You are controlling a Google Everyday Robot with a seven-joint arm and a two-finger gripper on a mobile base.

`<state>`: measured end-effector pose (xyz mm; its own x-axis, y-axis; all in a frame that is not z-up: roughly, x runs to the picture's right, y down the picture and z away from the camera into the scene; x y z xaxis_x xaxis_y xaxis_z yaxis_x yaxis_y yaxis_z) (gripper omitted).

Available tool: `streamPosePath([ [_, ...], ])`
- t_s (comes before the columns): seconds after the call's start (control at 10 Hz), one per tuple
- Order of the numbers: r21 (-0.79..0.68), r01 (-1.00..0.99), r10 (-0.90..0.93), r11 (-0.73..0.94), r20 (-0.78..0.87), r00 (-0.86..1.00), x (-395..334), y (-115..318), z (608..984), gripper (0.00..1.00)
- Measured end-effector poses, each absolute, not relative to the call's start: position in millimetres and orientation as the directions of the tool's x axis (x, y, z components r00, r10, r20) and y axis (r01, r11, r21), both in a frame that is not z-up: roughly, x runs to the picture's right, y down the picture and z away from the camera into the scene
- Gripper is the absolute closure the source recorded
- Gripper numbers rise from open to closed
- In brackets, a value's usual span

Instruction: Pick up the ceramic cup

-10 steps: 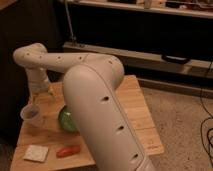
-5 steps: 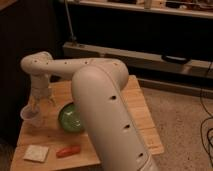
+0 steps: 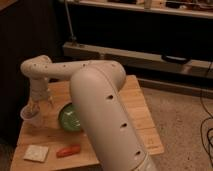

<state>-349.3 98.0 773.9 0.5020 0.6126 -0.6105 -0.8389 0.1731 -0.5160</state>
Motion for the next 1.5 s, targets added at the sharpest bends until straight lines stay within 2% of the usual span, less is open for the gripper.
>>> streamPosePath([
  [0.1, -0.514, -0.840, 0.613, 0.173, -0.611, 0.501, -351.3, 98.3, 776.2, 0.38],
  [0.2, -0.514, -0.840, 0.610, 0.174, -0.613, 0.502, -351.8, 100.7, 777.4, 0.45],
  [0.3, -0.510, -0.842, 0.604, 0.178, -0.619, 0.503, -345.8, 106.4, 778.4, 0.56],
  [0.4, -0.504, -0.845, 0.605, 0.177, -0.622, 0.497, -335.3, 110.2, 779.7, 0.70],
  [0.7, -0.502, -0.847, 0.601, 0.178, -0.626, 0.497, -342.6, 116.4, 786.1, 0.93],
  [1.5, -0.483, -0.850, 0.600, 0.210, -0.622, 0.502, -320.5, 94.9, 751.7, 0.94],
])
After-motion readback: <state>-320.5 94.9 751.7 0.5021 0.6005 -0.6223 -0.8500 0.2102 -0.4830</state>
